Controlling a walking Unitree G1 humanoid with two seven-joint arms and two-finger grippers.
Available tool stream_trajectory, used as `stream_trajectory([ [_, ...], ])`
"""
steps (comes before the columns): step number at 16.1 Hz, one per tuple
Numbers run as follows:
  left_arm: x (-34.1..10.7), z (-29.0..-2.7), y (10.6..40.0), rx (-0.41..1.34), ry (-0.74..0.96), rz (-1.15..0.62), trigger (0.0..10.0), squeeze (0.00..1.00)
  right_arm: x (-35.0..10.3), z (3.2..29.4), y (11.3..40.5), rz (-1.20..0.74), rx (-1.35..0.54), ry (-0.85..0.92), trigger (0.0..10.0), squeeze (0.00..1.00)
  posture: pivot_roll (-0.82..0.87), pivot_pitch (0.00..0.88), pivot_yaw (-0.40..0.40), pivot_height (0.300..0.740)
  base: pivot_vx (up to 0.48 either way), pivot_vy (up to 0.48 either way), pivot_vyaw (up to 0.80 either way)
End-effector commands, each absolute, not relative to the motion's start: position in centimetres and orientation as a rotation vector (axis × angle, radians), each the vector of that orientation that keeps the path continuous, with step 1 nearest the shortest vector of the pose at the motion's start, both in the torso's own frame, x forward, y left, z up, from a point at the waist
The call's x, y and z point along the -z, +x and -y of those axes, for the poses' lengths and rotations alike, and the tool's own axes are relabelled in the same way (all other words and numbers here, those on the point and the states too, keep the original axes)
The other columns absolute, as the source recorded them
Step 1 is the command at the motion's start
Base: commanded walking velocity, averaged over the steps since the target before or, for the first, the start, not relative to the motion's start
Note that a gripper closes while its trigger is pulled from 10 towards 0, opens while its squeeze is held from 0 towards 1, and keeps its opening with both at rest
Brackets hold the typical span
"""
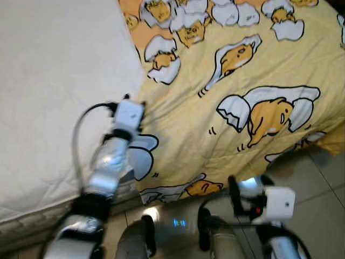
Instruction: Clean up the room
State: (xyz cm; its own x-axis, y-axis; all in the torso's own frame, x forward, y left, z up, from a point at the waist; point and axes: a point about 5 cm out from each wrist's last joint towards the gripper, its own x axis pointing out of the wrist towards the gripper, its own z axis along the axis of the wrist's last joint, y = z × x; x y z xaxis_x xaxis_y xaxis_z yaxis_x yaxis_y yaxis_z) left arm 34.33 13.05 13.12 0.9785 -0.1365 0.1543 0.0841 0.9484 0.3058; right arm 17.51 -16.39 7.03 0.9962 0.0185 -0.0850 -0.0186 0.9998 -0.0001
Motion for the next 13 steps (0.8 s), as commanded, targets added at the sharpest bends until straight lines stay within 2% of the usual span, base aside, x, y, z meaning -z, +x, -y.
stream_trajectory([
  [1,-12.4,-13.0,34.4,0.096,0.265,0.129,10.0,1.00,-7.2,16.7,17.8,-0.074,0.007,0.003,10.0,0.07,-0.13,0.131,0.073,0.740,0.000,0.000,0.00],
  [4,-10.4,-14.3,33.4,0.088,0.182,0.011,10.0,1.00,-9.5,18.0,20.7,0.028,0.032,-0.023,10.0,0.04,-0.12,0.081,0.087,0.740,0.000,0.000,0.00],
  [5,-9.0,-16.9,32.5,-0.005,0.130,-0.074,10.0,1.00,-10.7,18.7,22.3,0.067,0.028,-0.027,10.0,0.02,-0.11,0.060,0.068,0.740,0.000,0.000,0.00],
  [7,-7.7,-18.7,32.0,-0.096,0.088,-0.147,10.0,1.00,-11.0,19.0,23.2,0.076,0.000,-0.043,10.0,0.02,-0.08,0.048,0.044,0.740,0.000,0.000,0.00],
  [8,-7.0,-19.6,31.2,-0.142,0.064,-0.175,10.0,1.00,-11.0,19.3,24.0,0.067,-0.025,-0.054,10.0,0.01,-0.05,0.029,0.001,0.740,0.000,0.000,0.00],
  [11,-7.3,-19.6,28.4,-0.042,0.140,-0.100,10.0,1.00,-11.0,20.5,25.3,0.037,-0.042,-0.036,10.0,0.00,0.00,0.000,-0.060,0.740,0.000,0.000,0.00],
  [13,-7.9,-19.9,26.6,0.028,0.198,-0.040,10.0,1.00,-10.7,21.3,24.8,0.011,-0.039,-0.046,10.0,0.01,0.03,0.000,-0.094,0.740,0.000,0.000,0.00],
])
